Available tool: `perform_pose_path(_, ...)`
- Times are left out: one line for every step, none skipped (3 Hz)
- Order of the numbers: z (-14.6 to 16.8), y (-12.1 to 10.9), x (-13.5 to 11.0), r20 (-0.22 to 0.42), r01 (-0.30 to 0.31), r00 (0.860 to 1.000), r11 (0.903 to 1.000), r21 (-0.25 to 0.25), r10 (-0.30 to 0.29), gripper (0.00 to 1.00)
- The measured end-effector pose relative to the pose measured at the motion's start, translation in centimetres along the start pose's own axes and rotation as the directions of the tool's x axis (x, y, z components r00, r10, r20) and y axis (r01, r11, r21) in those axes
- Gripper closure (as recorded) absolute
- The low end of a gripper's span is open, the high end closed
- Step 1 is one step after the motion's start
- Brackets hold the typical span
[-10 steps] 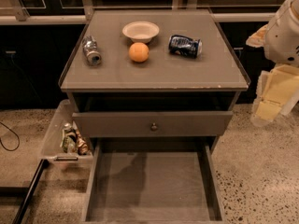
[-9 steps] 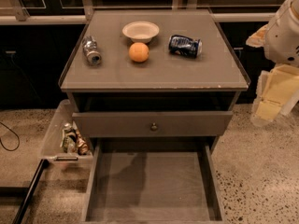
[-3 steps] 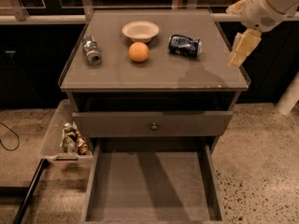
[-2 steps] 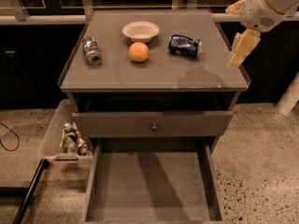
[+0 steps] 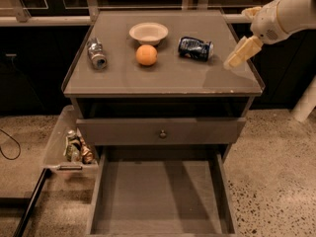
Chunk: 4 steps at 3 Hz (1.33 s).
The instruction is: Place pepsi can into middle drawer
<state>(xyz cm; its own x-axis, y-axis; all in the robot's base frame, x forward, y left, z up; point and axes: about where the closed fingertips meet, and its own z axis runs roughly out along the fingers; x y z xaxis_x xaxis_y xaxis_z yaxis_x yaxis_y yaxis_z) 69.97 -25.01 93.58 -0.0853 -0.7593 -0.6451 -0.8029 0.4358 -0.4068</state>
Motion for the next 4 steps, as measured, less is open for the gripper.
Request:
perform_pose_path(2.8,-1.6,1.1,0.108,-0.139,0.985,0.9901,0.017,0.137,0.0)
perform_pose_path(5.8,-2.4,1.6,0.146,-0.243,0.959,0.9696,-0.026,0.244,0.0)
perform_pose_path(8.0,-2.8,1.2,0.146,-0.28,0.946,0.9566,-0.08,0.289,0.0)
perform_pose_path(9.5,-3.0,1.0,0.131,-0.292,0.943,0.9487,-0.121,0.307,0.0)
